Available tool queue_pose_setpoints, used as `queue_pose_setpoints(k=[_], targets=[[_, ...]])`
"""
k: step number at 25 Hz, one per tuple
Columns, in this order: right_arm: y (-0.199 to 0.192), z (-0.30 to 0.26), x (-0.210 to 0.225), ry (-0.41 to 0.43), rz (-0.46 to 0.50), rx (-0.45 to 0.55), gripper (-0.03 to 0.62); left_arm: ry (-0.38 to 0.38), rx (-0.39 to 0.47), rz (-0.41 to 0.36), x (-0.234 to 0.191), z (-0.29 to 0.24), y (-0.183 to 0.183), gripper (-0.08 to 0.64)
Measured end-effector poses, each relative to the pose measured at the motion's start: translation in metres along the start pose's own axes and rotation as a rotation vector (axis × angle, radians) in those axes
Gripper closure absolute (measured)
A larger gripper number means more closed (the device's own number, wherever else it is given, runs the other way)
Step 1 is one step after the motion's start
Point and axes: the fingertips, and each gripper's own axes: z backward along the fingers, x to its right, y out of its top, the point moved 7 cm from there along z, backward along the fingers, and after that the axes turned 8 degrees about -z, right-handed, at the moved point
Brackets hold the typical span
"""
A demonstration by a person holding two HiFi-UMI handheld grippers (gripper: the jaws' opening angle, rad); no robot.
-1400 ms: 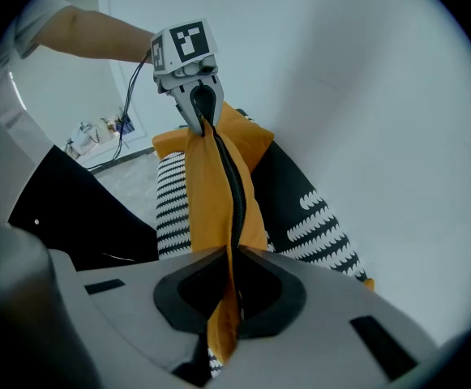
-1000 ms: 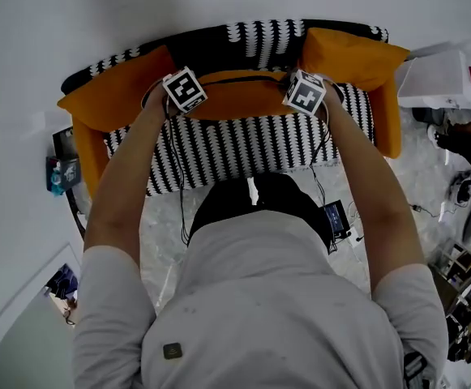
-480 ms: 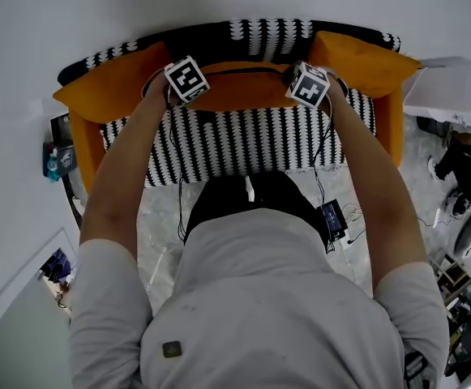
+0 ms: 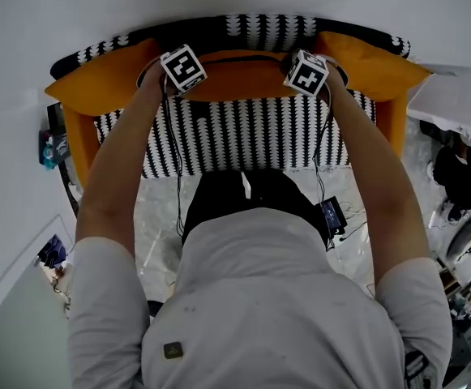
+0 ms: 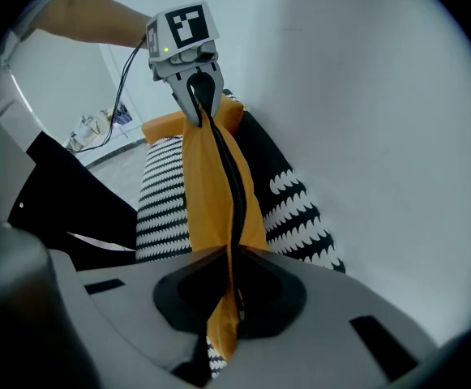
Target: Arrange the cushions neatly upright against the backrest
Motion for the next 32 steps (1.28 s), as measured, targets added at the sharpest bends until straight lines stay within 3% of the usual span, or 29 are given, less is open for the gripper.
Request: queue_pose_setpoints(k=[4,8,32], targets=[[0.003,-0.009,0.015,0.012,0.009,0.004,0.558,0.04,0.007,-0.018,-0.019,-0.004,0.005,0.5],[0.008,-0.017,0.03,0.014,0.019,0.004,0.557,0.009,-0.018,0.019,-0.028,-0.013,0.003,0.5],[0.01,-0.068,0.078,-0.041,-0.009,0.0,0.558,0.065,-0.011,0.038,-0.084,-0.054,0.007,0.497]])
